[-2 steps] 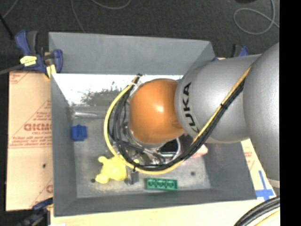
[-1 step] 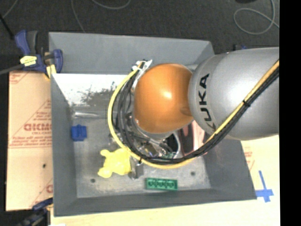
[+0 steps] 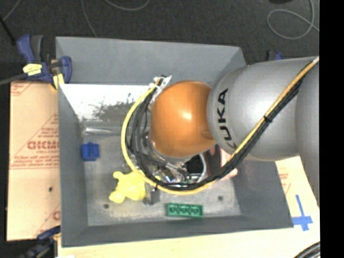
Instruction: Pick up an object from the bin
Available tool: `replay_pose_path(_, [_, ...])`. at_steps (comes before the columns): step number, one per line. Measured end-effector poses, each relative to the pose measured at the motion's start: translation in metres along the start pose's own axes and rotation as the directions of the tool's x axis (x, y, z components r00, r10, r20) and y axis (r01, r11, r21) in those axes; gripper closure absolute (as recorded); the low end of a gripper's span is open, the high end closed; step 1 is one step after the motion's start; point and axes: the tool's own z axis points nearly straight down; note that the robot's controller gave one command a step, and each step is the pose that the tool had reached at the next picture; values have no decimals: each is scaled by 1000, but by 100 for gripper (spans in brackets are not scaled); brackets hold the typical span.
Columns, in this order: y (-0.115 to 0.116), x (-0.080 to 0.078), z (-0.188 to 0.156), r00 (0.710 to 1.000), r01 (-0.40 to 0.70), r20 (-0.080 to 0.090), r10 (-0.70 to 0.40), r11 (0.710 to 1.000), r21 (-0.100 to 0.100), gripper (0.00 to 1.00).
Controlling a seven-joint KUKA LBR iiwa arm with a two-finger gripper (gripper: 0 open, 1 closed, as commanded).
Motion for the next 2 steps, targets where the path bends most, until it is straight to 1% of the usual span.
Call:
replay_pose_path(1, [-1, -3, 52, 995, 101, -11, -101, 995, -2, 100])
replay_pose_path(2, [-11, -13, 86, 958, 285, -6, -285, 958, -1, 100])
